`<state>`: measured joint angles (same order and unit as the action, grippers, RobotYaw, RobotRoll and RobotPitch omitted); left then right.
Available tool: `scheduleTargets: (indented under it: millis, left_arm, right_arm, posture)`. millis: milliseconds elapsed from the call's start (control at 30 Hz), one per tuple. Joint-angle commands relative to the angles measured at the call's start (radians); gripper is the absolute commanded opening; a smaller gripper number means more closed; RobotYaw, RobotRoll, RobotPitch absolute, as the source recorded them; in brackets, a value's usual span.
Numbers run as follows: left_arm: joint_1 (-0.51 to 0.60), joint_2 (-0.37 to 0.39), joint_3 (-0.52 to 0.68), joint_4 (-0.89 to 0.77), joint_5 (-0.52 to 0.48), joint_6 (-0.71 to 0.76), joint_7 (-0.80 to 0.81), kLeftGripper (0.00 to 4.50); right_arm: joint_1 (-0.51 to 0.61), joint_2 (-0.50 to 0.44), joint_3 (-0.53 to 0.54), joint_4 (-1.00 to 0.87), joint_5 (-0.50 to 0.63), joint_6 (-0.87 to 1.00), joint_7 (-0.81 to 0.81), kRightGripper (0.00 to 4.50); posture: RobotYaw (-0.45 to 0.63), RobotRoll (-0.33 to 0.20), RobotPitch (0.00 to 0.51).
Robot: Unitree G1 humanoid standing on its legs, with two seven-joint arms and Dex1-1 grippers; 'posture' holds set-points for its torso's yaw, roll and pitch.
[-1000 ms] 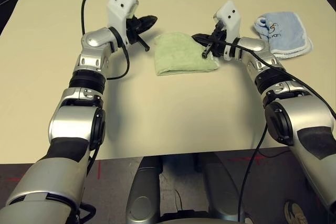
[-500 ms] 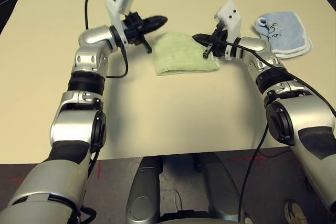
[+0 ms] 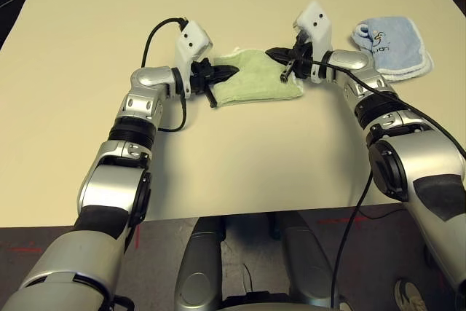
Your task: Fold the towel and set it aside.
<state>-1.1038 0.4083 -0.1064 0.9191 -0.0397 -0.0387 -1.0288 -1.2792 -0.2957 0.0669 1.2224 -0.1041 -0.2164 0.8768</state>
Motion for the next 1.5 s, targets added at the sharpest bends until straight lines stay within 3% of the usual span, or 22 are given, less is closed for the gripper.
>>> scheduleTargets:
  millis: [33,333,500,733,900,1000,1300,1367,1500]
  left_arm:
    - [0.017,-0.003,-0.041,0.091,0.069,0.038,0.043,0.04]
    - [-0.033,0.0,-0.002,0.095,0.021,0.081,0.016,0.04]
    - [-0.047,0.032,-0.001,0.039,-0.006,0.187,-0.117,0.04]
    - [-0.035,0.096,0.013,-0.086,-0.051,0.284,-0.239,0.04]
    - [-0.007,0.095,0.093,-0.206,-0.115,0.299,-0.178,0.19]
    - [0.032,0.09,0.143,-0.287,-0.153,0.324,-0.119,1.03]
    - [0.226,0.083,0.205,-0.544,-0.222,0.369,0.016,4.45]
    - [0.285,0.087,0.207,-0.6,-0.232,0.378,0.034,4.5]
    - [0.357,0.09,0.206,-0.651,-0.231,0.383,0.078,4.5]
  right_arm:
    - [0.034,-0.005,0.046,0.044,-0.052,0.031,0.021,0.0]
    - [0.039,-0.016,0.017,0.042,-0.024,0.029,0.016,0.0]
    - [0.022,-0.034,-0.03,0.041,0.012,0.018,0.006,0.0]
    - [0.035,-0.066,-0.154,0.007,0.153,-0.005,0.129,0.0]
    - [0.054,-0.075,-0.24,-0.064,0.26,0.035,0.206,0.0]
    - [0.104,-0.075,-0.247,-0.158,0.296,0.082,0.228,0.75]
    - [0.379,-0.082,-0.26,-0.581,0.394,0.244,0.145,4.02]
    - [0.447,-0.085,-0.264,-0.673,0.411,0.249,0.118,4.48]
    - [0.534,-0.109,-0.254,-0.79,0.425,0.237,0.106,4.48]
  posture:
    - [0.12,0.0,0.387]
    - [0.12,0.0,0.35]
    - [0.12,0.0,0.324]
    - [0.11,0.0,0.261]
    - [0.1,0.0,0.226]
    - [0.09,0.0,0.206]
    - [0.09,0.0,0.189]
    - [0.08,0.0,0.191]
    - [0.07,0.0,0.19]
